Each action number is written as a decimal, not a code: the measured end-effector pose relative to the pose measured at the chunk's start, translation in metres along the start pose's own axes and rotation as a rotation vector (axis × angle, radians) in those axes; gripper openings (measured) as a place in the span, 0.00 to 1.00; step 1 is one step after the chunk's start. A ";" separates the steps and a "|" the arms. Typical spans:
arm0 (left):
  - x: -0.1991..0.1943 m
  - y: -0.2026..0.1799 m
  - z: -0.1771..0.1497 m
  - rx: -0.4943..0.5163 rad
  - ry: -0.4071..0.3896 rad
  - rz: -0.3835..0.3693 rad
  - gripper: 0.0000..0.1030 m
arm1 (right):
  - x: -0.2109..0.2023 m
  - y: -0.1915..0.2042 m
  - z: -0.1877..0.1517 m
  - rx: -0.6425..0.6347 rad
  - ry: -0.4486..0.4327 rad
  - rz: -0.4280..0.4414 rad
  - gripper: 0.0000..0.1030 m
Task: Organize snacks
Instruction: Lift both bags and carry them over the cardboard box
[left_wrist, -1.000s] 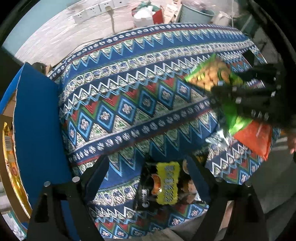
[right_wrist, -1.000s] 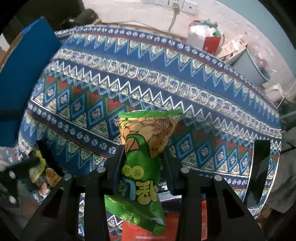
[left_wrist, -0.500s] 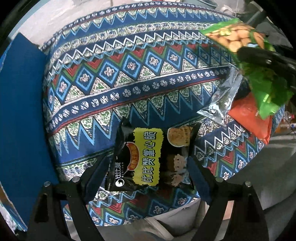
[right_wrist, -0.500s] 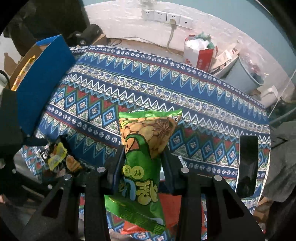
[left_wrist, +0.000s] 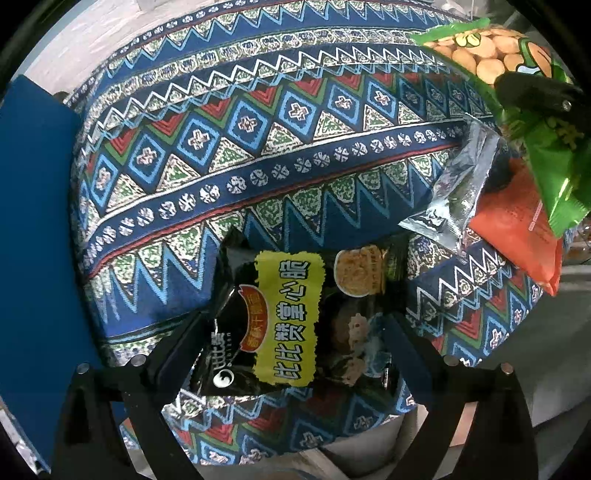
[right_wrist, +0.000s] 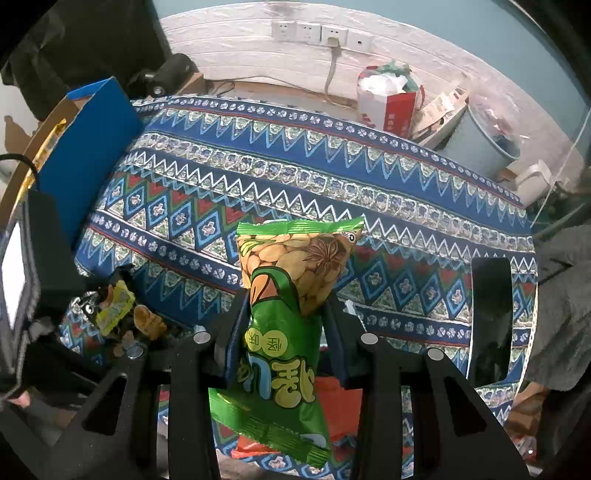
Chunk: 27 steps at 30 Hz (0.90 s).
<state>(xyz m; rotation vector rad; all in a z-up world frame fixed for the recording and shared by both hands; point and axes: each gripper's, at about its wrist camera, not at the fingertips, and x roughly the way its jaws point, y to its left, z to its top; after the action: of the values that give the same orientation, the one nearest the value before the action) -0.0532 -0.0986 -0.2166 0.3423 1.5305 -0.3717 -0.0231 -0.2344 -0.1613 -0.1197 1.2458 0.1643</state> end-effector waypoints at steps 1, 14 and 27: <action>0.001 0.000 -0.001 0.003 -0.002 -0.004 0.94 | 0.000 0.000 0.000 -0.001 0.000 0.000 0.36; -0.020 0.009 0.006 0.046 -0.076 0.012 0.68 | 0.002 0.010 0.007 -0.023 -0.008 0.002 0.36; -0.071 0.019 0.014 0.060 -0.222 0.120 0.68 | -0.020 0.027 0.020 -0.058 -0.075 0.009 0.36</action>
<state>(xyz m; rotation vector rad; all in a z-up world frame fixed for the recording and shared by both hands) -0.0327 -0.0858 -0.1458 0.4236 1.2773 -0.3496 -0.0159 -0.2051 -0.1357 -0.1566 1.1675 0.2111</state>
